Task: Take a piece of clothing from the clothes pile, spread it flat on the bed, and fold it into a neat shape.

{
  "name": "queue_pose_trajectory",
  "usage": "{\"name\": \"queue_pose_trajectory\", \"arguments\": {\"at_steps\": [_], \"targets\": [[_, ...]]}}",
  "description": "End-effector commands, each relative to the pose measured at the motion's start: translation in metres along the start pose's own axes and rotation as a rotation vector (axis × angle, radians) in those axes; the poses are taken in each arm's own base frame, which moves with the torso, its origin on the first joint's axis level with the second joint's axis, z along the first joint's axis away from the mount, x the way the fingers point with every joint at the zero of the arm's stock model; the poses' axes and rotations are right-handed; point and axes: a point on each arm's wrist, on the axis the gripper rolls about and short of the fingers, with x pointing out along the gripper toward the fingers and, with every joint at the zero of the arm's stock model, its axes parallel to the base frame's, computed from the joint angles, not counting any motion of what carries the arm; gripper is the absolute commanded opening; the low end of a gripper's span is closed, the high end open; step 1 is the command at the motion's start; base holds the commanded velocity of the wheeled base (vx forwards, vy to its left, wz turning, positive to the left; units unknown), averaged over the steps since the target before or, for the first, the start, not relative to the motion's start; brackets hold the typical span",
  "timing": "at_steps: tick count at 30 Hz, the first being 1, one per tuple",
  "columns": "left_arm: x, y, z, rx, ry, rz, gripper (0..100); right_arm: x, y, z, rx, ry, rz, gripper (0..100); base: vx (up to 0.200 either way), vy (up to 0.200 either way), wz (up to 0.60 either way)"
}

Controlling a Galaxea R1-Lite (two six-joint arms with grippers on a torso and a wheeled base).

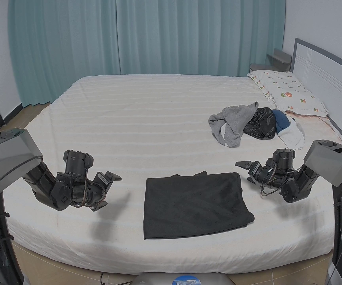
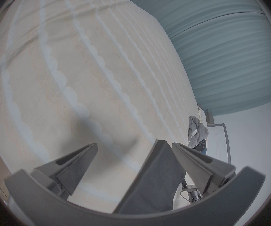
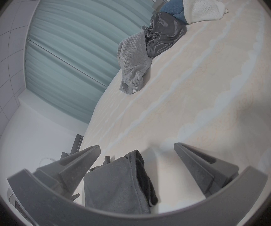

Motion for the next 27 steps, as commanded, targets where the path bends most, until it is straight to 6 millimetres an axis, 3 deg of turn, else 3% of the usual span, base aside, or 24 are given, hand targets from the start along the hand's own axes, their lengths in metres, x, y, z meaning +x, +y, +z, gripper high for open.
{"name": "queue_pose_trajectory", "arguments": {"at_steps": [1,8,15,21,27], "targets": [[-0.001,0.000,-0.001,0.000,0.002,0.000,100,-0.001,0.000,0.000,0.000,0.001,0.000,100,0.000,-0.200,0.00],[-0.001,0.000,-0.009,0.018,0.020,0.004,100,-0.002,0.000,0.000,0.003,0.000,-0.001,100,0.000,-0.200,0.00],[0.002,0.002,-0.029,0.099,0.041,-0.001,100,-0.004,0.000,-0.002,0.038,0.006,-0.003,100,0.000,0.000,0.00],[0.008,0.005,-0.030,0.205,0.009,-0.054,100,-0.005,0.001,-0.003,0.045,0.010,-0.004,100,0.000,0.000,0.00],[0.014,0.024,-0.033,0.312,-0.025,-0.120,100,-0.004,0.003,-0.005,0.043,0.016,0.000,100,0.000,0.000,0.00]]}}
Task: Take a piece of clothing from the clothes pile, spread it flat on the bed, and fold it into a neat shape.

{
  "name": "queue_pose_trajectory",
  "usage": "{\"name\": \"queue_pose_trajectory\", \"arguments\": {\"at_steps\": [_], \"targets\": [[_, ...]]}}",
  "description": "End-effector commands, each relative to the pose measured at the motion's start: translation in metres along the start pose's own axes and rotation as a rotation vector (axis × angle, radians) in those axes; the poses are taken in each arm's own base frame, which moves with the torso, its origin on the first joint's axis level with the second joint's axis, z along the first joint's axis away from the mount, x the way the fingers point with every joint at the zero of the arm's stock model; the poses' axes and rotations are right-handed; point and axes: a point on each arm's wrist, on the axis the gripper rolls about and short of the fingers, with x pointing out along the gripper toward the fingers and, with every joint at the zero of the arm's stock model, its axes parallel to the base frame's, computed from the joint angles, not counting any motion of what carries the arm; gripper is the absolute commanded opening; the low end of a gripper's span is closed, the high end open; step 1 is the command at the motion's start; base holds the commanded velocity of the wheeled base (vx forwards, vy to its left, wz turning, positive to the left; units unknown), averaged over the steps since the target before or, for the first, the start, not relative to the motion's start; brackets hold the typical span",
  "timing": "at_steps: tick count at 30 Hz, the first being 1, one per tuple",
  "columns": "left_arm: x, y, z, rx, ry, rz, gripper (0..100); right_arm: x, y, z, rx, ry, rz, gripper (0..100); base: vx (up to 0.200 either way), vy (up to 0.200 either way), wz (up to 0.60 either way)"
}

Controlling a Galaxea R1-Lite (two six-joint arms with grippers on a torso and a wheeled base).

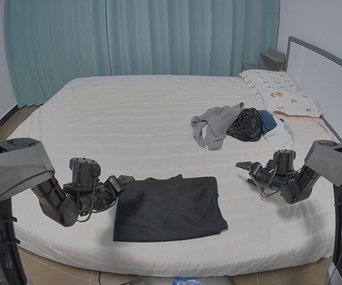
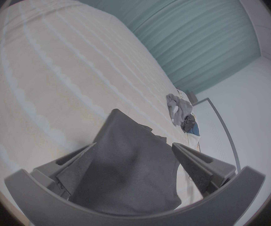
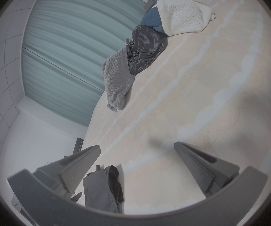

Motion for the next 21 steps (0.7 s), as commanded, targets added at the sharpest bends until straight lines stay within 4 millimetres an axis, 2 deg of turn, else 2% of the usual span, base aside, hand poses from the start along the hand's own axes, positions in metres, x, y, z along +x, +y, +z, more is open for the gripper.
{"name": "queue_pose_trajectory", "arguments": {"at_steps": [1,7,21], "targets": [[0.004,0.027,-0.016,0.086,0.024,0.022,100,0.000,0.002,-0.001,-0.002,0.004,0.005,100,0.000,0.000,0.00],[0.008,0.044,-0.033,0.215,0.018,0.004,100,-0.004,0.002,0.004,0.002,-0.011,0.007,100,0.000,0.000,0.00],[0.009,0.044,-0.032,0.209,0.013,-0.006,100,-0.004,0.003,0.002,0.002,-0.004,0.005,100,0.000,0.000,0.00]]}}
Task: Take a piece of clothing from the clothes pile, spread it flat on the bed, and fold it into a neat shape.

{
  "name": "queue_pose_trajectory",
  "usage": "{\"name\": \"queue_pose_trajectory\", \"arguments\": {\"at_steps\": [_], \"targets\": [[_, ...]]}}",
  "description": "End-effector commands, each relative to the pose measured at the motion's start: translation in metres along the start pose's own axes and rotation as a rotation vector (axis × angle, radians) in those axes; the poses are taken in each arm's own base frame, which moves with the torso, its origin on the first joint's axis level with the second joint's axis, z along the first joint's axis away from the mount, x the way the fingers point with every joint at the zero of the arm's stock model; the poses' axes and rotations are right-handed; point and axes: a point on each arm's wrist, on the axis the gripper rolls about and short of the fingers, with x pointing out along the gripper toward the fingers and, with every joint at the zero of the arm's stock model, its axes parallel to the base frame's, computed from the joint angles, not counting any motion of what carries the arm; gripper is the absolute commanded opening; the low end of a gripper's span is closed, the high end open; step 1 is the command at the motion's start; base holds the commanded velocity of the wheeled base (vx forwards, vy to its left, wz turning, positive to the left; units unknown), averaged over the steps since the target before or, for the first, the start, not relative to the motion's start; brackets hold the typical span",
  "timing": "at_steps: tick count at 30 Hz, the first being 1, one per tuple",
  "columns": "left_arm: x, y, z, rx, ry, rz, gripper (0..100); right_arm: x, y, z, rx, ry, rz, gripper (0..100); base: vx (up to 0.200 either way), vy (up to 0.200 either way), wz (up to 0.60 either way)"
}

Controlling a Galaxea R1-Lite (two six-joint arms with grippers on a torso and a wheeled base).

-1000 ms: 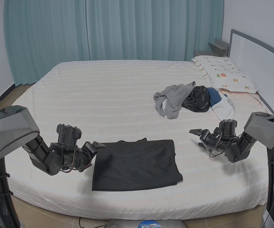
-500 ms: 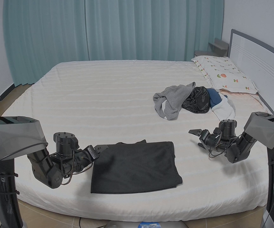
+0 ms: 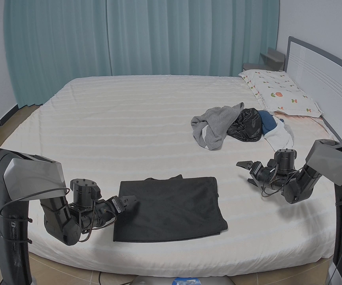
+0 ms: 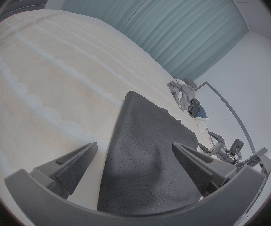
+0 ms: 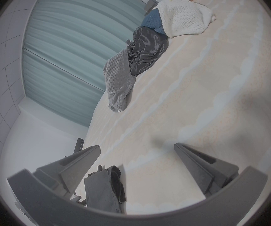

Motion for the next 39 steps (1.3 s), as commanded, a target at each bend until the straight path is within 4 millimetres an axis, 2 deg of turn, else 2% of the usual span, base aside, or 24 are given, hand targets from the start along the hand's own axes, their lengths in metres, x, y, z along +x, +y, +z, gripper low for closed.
{"name": "queue_pose_trajectory", "arguments": {"at_steps": [1,6,7,15,39], "targets": [[0.0014,0.0020,-0.0015,-0.004,0.007,0.005,100,-0.0003,0.0005,0.0004,0.001,-0.001,0.001,100,0.000,0.000,0.00],[0.0001,0.0016,-0.0014,-0.006,0.007,0.005,100,-0.0006,0.0009,0.0016,0.014,-0.005,0.004,100,0.000,0.000,0.00],[0.0001,0.0017,-0.0016,-0.006,0.008,0.006,0,-0.0009,0.0013,0.0027,0.015,-0.008,0.005,100,0.000,0.000,0.00],[-0.0001,0.0019,-0.0017,-0.004,0.006,0.008,0,-0.0046,0.0051,0.0097,0.067,-0.028,0.015,100,0.000,0.000,0.00],[-0.0024,0.0030,-0.0022,-0.020,0.001,0.022,0,-0.0049,0.0005,0.0047,0.075,-0.013,-0.003,100,0.000,0.000,0.00]]}}
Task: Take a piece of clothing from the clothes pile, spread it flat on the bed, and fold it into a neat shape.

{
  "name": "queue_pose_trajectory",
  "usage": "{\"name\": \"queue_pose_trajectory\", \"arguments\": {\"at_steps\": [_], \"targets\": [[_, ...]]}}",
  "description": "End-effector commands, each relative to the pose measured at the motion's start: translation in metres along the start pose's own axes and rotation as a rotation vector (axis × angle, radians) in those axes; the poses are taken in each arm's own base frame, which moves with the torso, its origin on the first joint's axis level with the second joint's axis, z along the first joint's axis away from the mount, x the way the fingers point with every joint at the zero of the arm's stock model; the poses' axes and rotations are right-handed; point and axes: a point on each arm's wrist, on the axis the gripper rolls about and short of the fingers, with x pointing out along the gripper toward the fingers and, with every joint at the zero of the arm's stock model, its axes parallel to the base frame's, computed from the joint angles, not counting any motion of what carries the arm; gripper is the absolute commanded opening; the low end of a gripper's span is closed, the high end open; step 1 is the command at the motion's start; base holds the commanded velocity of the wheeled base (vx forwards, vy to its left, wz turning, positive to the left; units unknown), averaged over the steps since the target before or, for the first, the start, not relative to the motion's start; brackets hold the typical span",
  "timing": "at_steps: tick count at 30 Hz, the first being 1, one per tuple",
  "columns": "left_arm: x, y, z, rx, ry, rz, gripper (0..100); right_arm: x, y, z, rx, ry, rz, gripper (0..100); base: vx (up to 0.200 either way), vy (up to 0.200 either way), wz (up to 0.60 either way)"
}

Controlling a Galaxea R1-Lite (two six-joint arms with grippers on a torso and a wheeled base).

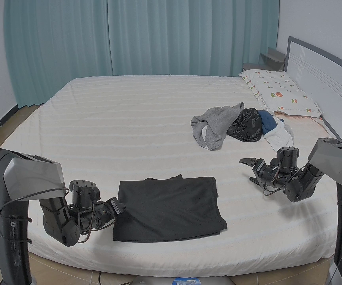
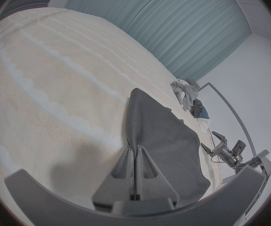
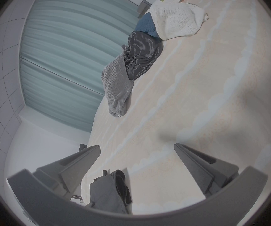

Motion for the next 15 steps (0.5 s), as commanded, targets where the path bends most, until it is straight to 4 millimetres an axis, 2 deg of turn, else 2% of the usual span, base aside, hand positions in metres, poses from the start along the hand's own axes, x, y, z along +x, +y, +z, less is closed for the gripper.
{"name": "queue_pose_trajectory", "arguments": {"at_steps": [1,11,15], "targets": [[0.0001,-0.0006,-0.0002,0.002,-0.002,0.001,0,-0.0002,-0.0014,-0.0020,0.002,0.006,-0.005,100,0.000,0.000,0.00],[-0.0013,-0.0024,0.0017,-0.048,-0.014,0.000,0,-0.0002,-0.0014,-0.0020,0.002,0.006,-0.005,100,0.000,0.000,0.00],[-0.0013,-0.0024,0.0017,-0.048,-0.014,0.000,0,-0.0004,-0.0016,-0.0023,0.002,0.007,-0.006,100,0.000,0.200,0.00]]}}
